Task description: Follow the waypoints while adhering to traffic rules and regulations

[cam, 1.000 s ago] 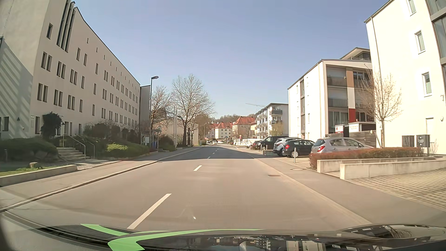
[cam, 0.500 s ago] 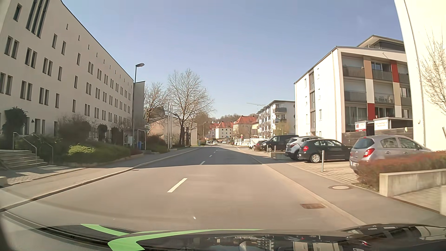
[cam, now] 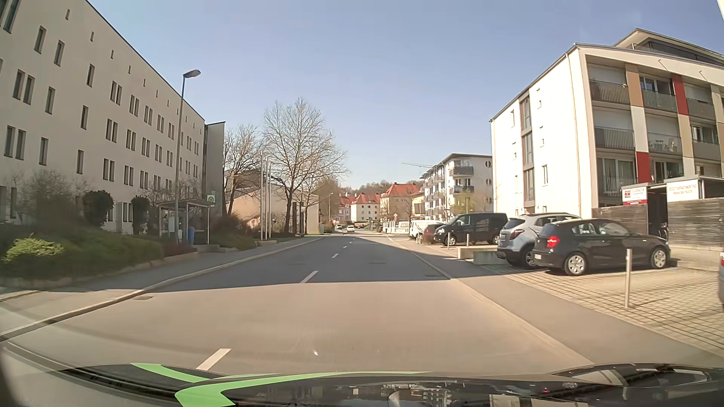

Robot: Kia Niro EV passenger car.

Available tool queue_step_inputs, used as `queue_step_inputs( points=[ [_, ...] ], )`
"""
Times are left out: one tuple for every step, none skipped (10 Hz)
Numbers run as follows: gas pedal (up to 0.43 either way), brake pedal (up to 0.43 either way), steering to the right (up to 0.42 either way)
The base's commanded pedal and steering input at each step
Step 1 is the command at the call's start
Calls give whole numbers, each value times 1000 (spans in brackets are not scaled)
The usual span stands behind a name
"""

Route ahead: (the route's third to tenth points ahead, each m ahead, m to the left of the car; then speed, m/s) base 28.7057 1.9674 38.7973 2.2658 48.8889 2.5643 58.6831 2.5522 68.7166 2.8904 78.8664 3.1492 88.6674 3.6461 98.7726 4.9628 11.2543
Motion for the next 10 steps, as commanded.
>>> queue_step_inputs(
  points=[
    [98,0,-4],
    [98,0,-4],
    [98,0,-4],
    [98,0,-4],
    [98,0,-4],
    [98,0,-4],
    [98,0,-4],
    [98,0,-4],
    [98,0,-4],
    [98,0,-3]
  ],
)
